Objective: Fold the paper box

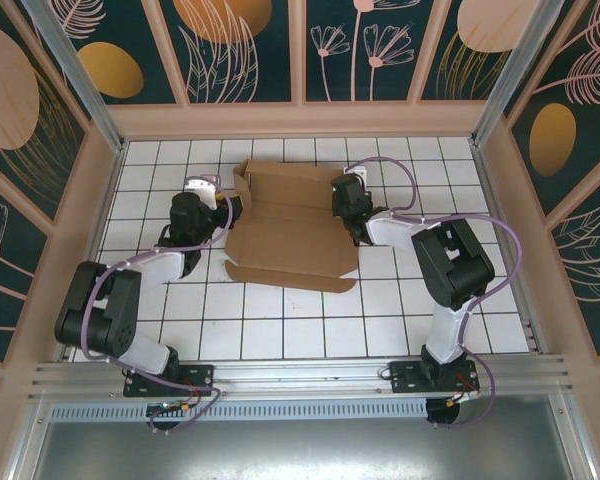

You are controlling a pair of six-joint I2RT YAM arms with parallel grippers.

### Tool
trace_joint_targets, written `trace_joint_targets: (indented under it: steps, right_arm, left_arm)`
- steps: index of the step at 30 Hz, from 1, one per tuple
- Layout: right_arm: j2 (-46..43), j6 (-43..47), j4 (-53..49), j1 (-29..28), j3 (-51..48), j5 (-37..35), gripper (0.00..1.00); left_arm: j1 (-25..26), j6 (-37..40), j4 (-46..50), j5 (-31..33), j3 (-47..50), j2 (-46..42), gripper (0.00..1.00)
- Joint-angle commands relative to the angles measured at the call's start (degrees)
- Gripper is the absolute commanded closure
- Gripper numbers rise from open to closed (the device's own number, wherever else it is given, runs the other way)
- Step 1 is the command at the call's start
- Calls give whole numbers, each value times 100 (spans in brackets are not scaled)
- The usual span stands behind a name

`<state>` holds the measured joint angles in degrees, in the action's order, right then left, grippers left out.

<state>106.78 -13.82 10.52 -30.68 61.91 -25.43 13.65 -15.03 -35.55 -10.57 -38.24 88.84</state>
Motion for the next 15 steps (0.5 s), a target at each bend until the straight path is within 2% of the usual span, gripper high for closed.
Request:
trace_joint_targets:
  steps: [1, 15]
  right_arm:
    - [35, 73, -479, 71, -105, 116, 100]
    - [96, 205, -534, 62, -31, 211, 100]
  left_arm:
    - [-11, 199, 360, -3, -449, 325, 55]
    - [101, 290, 1070, 91, -1712, 1500, 51]
